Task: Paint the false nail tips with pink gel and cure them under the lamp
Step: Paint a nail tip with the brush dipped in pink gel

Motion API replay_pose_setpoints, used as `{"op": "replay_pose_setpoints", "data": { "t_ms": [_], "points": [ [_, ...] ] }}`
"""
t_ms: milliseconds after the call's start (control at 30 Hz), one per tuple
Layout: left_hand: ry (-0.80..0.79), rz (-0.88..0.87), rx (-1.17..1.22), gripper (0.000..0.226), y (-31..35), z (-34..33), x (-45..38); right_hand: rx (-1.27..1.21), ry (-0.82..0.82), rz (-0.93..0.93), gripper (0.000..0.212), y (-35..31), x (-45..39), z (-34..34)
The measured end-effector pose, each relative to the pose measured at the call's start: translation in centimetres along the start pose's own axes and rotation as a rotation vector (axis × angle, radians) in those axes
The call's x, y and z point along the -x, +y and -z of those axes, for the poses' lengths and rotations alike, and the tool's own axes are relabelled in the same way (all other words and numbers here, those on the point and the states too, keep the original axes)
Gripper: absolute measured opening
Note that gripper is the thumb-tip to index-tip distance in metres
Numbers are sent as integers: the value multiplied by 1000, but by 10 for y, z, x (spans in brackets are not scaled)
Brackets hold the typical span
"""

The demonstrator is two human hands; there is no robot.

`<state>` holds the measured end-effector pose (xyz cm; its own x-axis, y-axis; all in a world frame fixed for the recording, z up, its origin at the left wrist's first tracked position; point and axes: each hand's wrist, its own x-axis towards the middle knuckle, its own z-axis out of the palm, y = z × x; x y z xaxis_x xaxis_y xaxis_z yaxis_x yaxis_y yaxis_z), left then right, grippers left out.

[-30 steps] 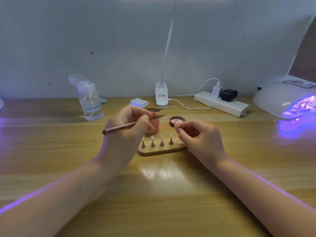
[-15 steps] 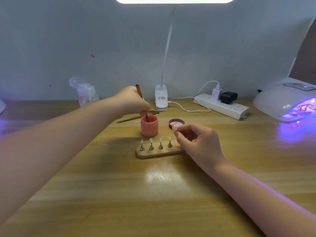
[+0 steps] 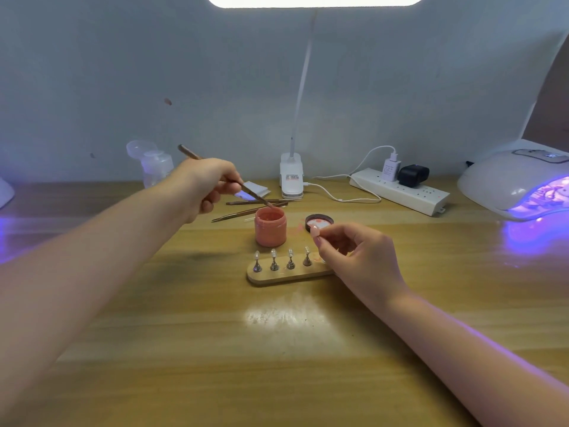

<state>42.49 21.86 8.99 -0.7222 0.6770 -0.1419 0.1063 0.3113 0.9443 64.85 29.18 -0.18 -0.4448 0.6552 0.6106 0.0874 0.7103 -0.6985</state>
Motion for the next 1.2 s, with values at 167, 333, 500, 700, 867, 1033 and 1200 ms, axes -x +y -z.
{"op": "replay_pose_setpoints", "data": {
  "t_ms": [167, 333, 500, 700, 867, 1033, 1200],
  "points": [
    [-31, 86, 186, 18, -17, 15, 3, 17, -3, 8, 7, 0, 0, 0],
    [-28, 117, 252, 20, -28, 12, 5, 28, -9, 17, 8, 0, 0, 0],
    [-29, 162, 244, 20, -38, 9, 4, 33, -13, 24, 8, 0, 0, 0],
    [-10, 165, 266, 21, -44, 15, 4, 32, -21, 20, 8, 0, 0, 1],
    [31, 120, 329, 19, -44, 22, 3, 29, -18, 18, 6, 0, 0, 0],
    [-30, 134, 366, 18, -40, 13, 5, 30, -13, 15, 7, 1, 0, 0],
    [-23, 184, 325, 21, -48, 13, 4, 26, -19, 16, 6, 0, 0, 0]
  ]
}}
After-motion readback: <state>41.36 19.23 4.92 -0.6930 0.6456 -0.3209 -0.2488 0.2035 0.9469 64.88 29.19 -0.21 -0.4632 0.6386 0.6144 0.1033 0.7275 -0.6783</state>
